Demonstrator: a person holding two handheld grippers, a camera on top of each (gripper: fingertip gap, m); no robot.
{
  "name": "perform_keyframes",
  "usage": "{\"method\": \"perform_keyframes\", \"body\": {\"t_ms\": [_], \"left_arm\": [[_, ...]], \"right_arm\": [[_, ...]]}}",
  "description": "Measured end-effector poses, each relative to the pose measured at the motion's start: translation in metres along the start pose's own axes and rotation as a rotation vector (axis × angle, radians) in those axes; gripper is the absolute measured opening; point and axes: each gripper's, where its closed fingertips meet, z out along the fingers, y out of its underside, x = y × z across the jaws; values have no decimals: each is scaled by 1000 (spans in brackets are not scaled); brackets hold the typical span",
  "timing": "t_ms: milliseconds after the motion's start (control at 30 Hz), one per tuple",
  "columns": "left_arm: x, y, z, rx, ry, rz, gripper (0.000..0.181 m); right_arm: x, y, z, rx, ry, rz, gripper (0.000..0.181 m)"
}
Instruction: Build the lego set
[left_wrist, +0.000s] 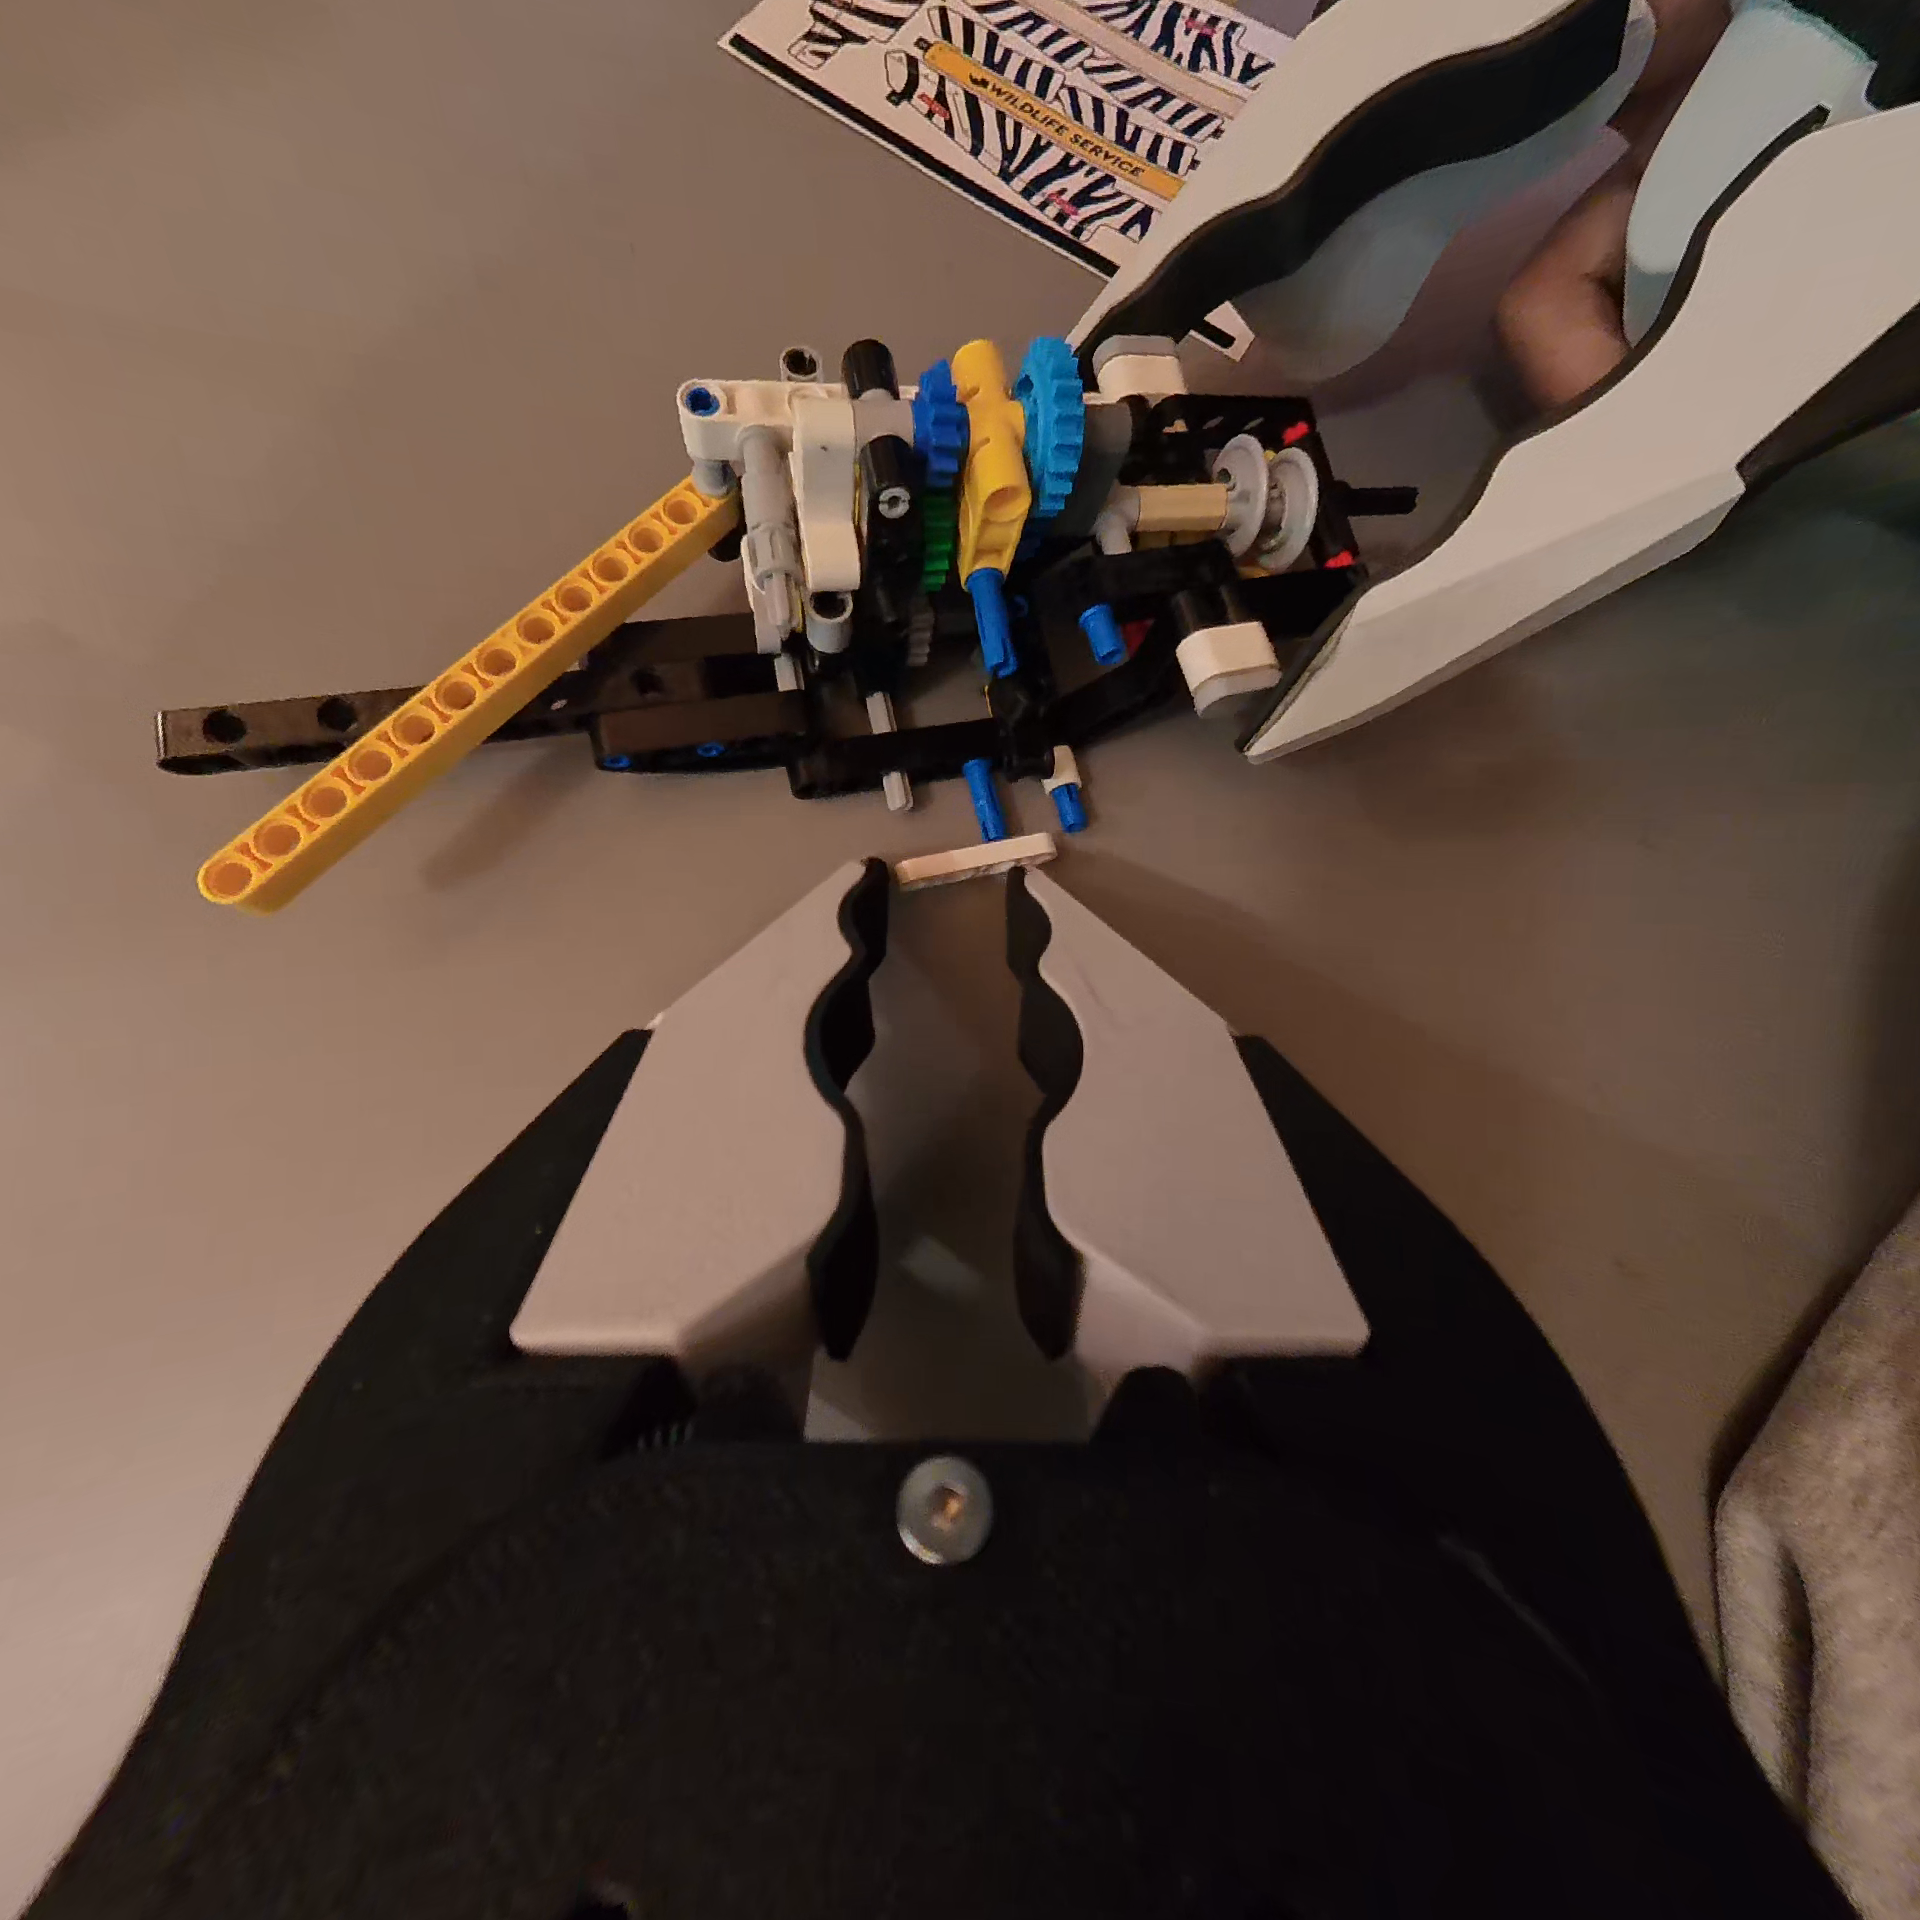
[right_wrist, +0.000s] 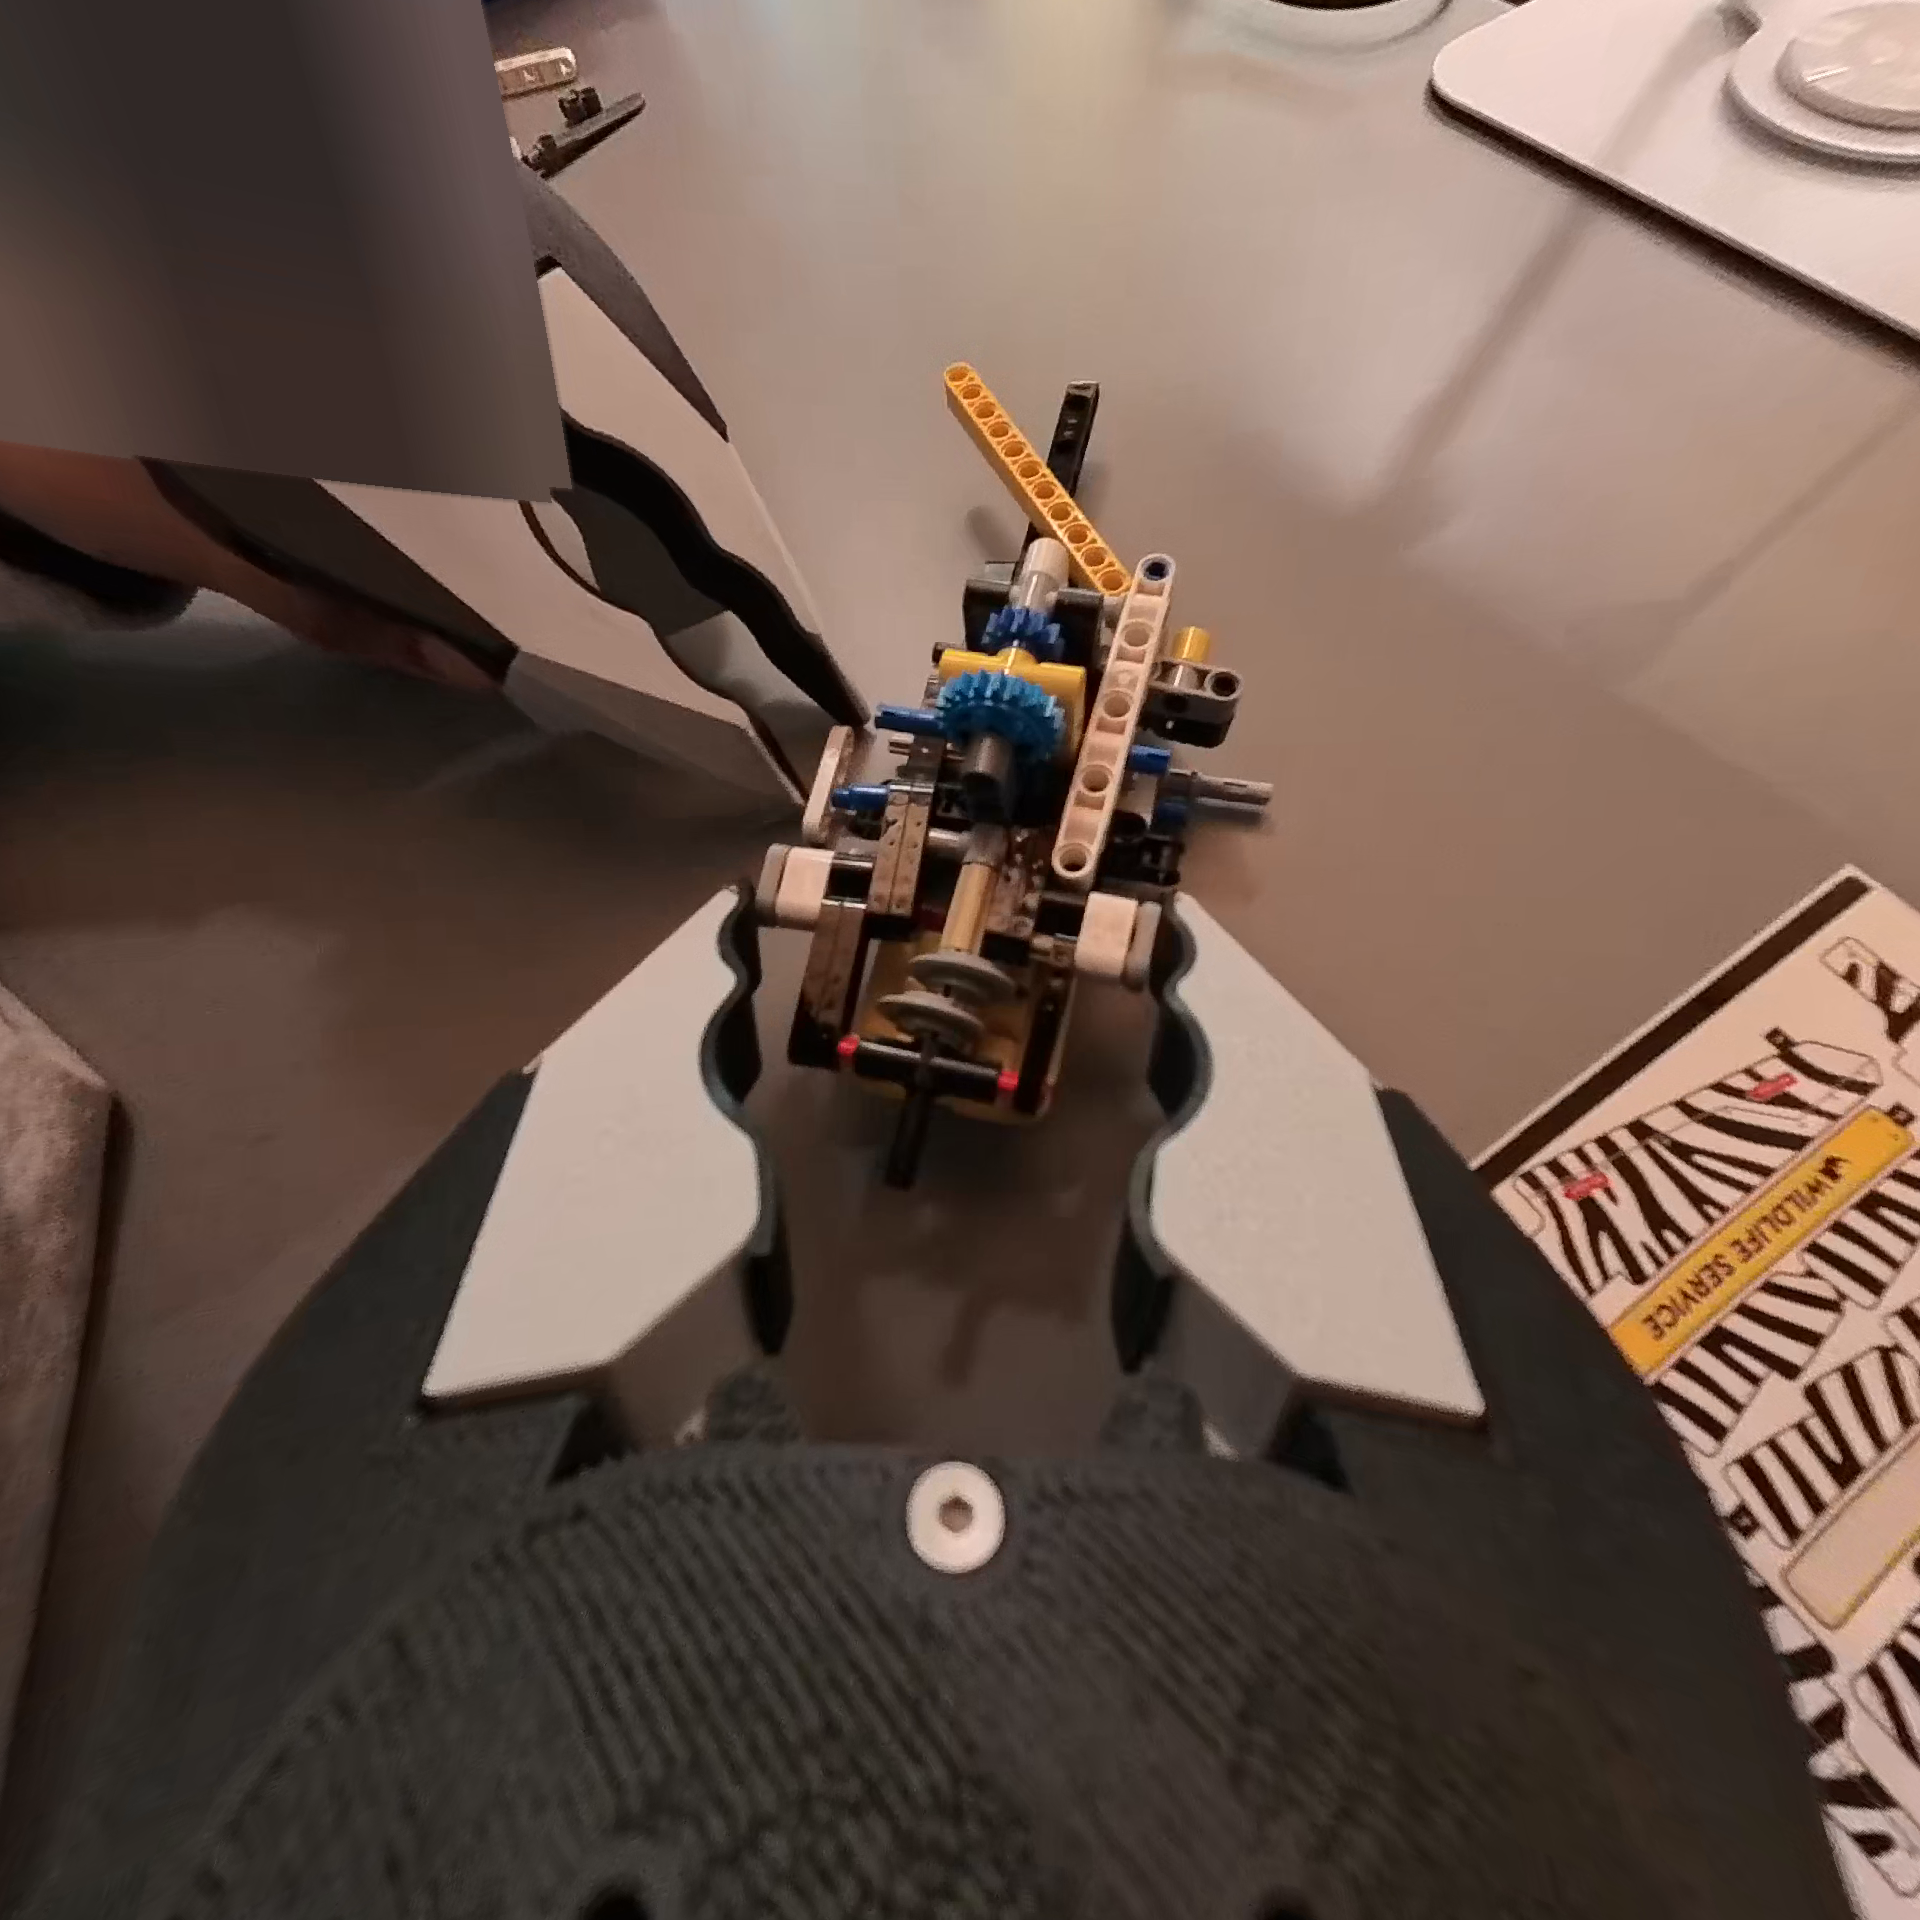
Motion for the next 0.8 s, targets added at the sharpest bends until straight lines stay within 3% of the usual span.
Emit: {"method": "perform_keyframes", "body": {"t_ms": [33, 800], "left_arm": [[0, 0, 0, 0, 1, -1, 23], [-1, 0, -13, 62, -71, -25, 29]], "right_arm": [[0, 0, 0, 0, 0, -2, 75], [-4, -1, 1, -10, 13, -58, 76]]}}
